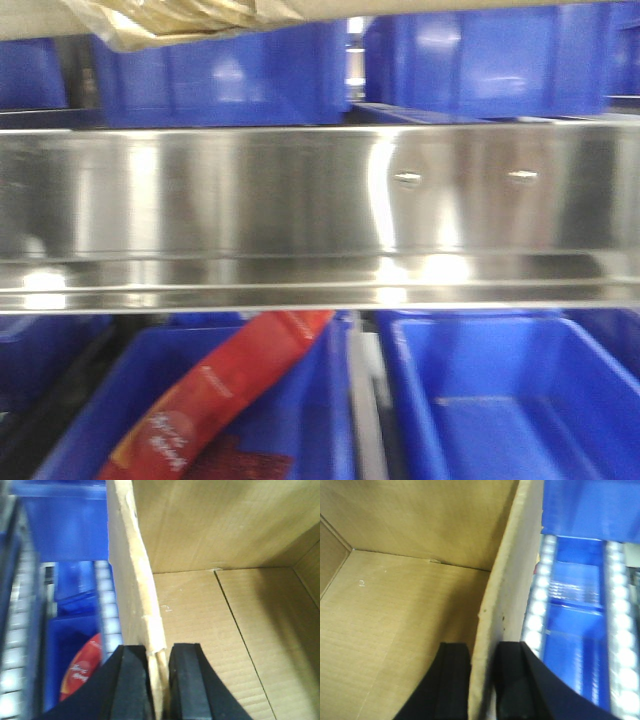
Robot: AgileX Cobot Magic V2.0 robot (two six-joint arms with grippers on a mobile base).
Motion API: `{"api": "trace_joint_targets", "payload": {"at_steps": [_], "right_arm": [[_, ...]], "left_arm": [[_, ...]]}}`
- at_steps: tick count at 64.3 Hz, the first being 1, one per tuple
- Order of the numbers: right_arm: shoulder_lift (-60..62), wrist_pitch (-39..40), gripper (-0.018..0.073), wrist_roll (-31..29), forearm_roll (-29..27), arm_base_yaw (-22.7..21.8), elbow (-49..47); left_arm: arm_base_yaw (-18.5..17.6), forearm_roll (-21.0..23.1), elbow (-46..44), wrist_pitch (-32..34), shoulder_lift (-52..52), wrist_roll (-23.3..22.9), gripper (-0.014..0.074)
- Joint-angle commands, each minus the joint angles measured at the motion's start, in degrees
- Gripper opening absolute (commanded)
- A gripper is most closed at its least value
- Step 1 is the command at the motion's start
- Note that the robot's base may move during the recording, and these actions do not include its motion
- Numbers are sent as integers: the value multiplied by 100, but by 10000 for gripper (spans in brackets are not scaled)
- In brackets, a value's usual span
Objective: Grab carton from right shelf to conveyor
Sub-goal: 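Lift the carton off the shelf with both grippers, then hold the carton with both grippers while driving away from the shelf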
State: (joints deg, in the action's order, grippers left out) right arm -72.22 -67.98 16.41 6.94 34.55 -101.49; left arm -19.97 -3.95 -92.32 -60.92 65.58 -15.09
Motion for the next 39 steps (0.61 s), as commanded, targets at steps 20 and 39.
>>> {"api": "trace_joint_targets", "payload": {"at_steps": [20,39], "right_arm": [[77,288,-68,-43,2,-9,-22],[77,288,-68,-43,2,-9,-22]], "left_arm": [[-54,49,-25,239,-22,50,-13],[-54,49,-25,238,-8,50,-13]]}}
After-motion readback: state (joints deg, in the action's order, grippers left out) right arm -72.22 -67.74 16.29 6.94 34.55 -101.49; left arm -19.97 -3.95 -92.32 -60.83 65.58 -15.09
